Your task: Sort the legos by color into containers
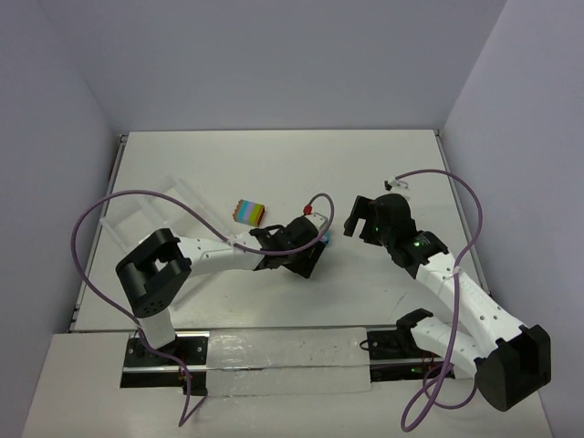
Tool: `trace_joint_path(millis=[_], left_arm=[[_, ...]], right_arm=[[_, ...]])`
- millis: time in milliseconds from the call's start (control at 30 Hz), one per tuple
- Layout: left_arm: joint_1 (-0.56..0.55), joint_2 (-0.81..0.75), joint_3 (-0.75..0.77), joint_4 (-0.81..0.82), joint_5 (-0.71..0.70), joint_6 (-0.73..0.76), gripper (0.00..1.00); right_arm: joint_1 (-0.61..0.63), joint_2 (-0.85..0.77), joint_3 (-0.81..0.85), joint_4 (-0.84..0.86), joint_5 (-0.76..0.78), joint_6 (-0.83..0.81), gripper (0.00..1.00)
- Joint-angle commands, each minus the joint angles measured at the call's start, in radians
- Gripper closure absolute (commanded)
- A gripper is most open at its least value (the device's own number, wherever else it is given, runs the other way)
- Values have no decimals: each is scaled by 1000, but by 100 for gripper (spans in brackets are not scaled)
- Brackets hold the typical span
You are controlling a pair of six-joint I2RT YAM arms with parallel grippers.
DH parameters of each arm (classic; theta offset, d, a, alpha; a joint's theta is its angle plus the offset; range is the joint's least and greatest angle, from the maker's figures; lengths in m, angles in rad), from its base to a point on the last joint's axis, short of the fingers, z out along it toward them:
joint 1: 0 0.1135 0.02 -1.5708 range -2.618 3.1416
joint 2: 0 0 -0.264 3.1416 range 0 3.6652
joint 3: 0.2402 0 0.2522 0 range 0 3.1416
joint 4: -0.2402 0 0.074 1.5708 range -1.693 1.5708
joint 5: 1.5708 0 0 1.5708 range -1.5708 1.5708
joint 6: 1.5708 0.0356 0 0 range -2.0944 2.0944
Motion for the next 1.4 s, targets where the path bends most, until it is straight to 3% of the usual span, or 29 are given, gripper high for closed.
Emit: trace_joint_path(millis=[0, 500, 633, 833, 867, 1133, 1367], left_arm=[[-12, 26, 60, 32, -42, -17, 31], [-23, 55, 66, 29, -82, -31, 49], [-23, 36, 55, 29, -85, -34, 62], [-15, -37, 34, 25, -87, -34, 98], [-13, -42, 29, 26, -83, -37, 100], [86, -269, -84, 126, 42, -101, 100], [128, -349, -97, 126, 88, -114, 100]], right_arm=[[-5, -11, 31, 12, -1, -13, 0], [-7, -19, 31, 10, -1, -11, 0], [-5, -13, 33, 10, -2, -10, 0], [-6, 14, 46, 10, -17, -20, 0], [-6, 19, 49, 12, -24, -20, 0], [-8, 77, 35, 104, -205, 29, 0], [-6, 79, 21, 258, -401, 98, 0]])
